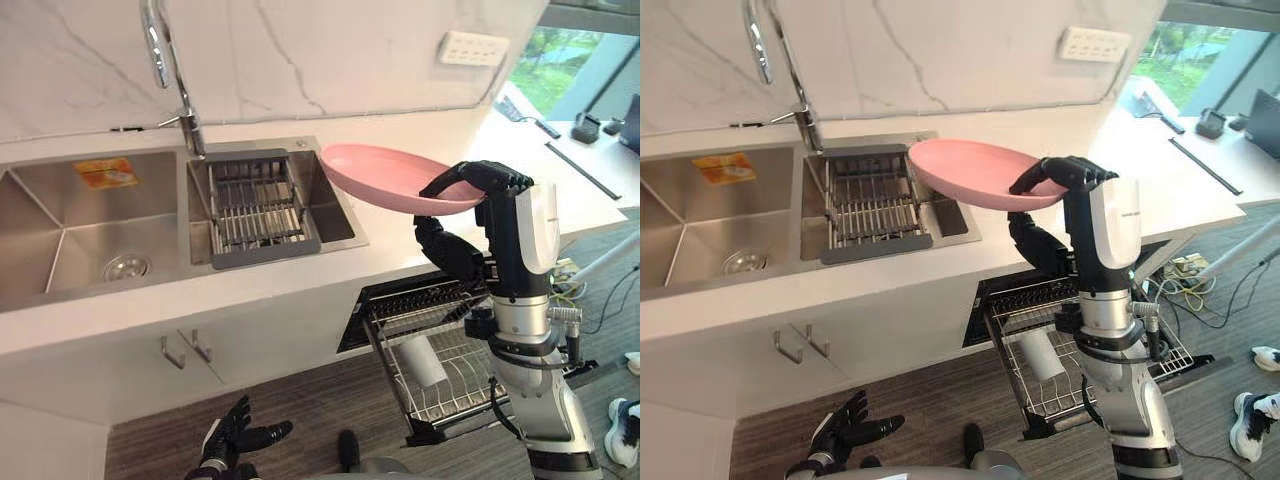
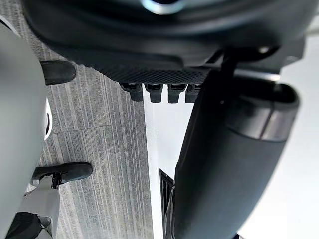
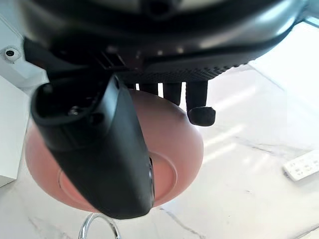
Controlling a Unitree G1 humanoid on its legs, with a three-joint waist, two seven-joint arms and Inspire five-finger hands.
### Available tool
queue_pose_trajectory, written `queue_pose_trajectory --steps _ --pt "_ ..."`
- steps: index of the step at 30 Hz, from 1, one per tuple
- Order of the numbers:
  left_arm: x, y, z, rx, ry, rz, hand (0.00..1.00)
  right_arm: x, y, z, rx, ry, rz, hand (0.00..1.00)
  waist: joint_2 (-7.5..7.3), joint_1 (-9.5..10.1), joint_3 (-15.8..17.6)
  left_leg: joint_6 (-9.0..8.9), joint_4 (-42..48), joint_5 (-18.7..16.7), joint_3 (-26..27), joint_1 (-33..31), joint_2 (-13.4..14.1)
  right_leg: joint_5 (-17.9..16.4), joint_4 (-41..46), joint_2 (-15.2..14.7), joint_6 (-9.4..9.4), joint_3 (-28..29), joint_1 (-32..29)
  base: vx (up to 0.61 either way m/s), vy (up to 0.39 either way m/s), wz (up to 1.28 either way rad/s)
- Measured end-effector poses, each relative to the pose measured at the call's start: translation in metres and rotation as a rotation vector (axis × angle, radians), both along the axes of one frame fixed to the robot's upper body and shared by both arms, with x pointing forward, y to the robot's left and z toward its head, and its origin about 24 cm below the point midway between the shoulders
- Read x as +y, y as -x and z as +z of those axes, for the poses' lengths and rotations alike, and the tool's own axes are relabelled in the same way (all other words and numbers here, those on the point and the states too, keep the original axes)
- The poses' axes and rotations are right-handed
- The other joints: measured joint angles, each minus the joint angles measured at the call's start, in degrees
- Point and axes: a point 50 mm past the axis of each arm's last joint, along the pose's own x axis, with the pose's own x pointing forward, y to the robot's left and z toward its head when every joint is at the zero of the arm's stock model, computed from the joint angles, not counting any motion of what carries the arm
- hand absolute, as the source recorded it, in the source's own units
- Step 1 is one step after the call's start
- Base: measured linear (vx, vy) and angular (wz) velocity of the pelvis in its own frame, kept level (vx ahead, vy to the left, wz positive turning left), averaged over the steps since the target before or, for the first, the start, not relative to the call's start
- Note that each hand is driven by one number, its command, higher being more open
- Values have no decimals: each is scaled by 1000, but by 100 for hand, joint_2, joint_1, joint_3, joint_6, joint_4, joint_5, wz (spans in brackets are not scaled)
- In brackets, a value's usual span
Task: Walk over to the sink, pick up the cup, carry it to the dishwasher, place the cup inside the dishwasher, then close the dishwasher door
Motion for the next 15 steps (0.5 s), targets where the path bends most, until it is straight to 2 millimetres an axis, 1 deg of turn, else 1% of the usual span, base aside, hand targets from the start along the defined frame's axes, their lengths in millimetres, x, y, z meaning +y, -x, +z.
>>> queue_pose_trajectory --steps 4,8,9,11,15 --pt "0 3 -1 13 -1 -2 100 -3 7 -6 6 -29 -28 0 12 -42 -65 -24 2 -86 185 113 10 23 -1 8 -4 39 -3 31 19 -31" --pt "-1 4 -2 26 -6 -18 100 -14 10 -10 25 -44 -103 0 16 -68 -89 -31 31 -143 444 260 7 78 1 58 6 275 1 58 25 -32" --pt "-1 5 -2 33 -8 -27 100 -18 13 -14 41 -52 -133 0 16 -102 -91 -46 34 -179 525 317 7 124 4 76 20 345 19 73 37 -34" --pt "-1 5 -2 37 -12 -35 100 -20 14 -16 57 -59 -153 0 16 -129 -91 -53 35 -211 612 366 7 130 7 95 26 423 20 47 27 -29" --pt "-2 5 -3 49 -24 -69 100 -34 19 -27 120 -64 -243 0 21 -172 -87 -1 94 -359 827 506 6 129 22 137 34 617 63 25 21 -28"
